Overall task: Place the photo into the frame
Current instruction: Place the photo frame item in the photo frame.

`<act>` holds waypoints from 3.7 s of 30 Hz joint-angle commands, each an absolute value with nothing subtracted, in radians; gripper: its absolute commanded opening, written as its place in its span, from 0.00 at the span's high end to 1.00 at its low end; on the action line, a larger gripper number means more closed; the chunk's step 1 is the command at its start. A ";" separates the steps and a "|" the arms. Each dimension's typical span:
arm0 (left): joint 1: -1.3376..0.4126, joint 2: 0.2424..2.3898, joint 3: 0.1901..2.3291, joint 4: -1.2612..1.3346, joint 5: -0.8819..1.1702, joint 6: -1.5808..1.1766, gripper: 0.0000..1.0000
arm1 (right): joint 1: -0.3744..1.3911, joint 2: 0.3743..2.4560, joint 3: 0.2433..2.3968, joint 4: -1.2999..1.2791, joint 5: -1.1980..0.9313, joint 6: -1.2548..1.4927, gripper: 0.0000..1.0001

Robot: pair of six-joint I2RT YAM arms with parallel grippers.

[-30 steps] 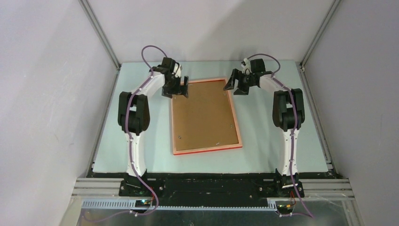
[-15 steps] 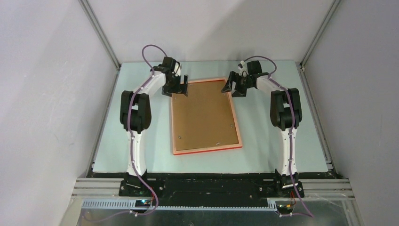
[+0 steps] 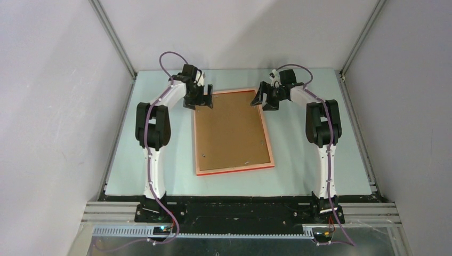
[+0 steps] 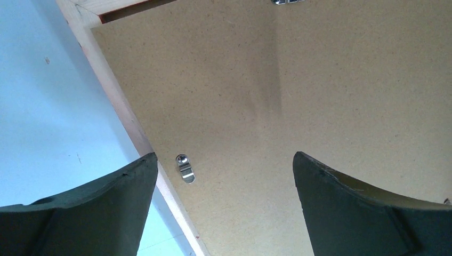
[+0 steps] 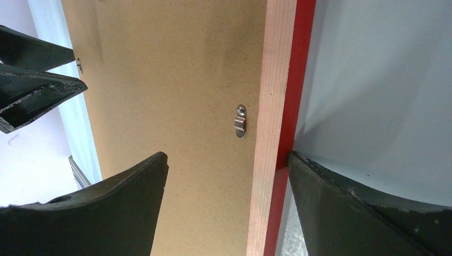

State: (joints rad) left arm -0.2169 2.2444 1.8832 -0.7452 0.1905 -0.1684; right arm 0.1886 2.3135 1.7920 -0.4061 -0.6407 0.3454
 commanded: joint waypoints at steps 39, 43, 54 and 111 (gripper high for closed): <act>-0.306 2.165 1.853 -0.692 0.486 0.109 0.10 | 0.229 2.374 1.872 -0.427 -0.806 0.314 0.16; -0.305 2.157 1.855 -0.693 0.402 0.074 0.01 | 0.220 2.369 1.864 -0.438 -0.798 0.303 0.16; -0.306 2.104 1.864 -0.689 0.183 0.026 0.00 | 0.218 2.310 1.821 -0.462 -0.717 0.259 0.16; -0.235 1.959 1.454 -0.693 0.087 -0.026 0.23 | 0.274 2.092 1.546 -0.540 -0.351 0.027 0.40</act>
State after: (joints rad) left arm -0.2401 1.9530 1.4567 -0.7090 0.0570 -0.0376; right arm 0.2676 2.1365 1.5833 -0.5262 -0.4084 0.0547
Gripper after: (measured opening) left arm 0.834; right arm 0.653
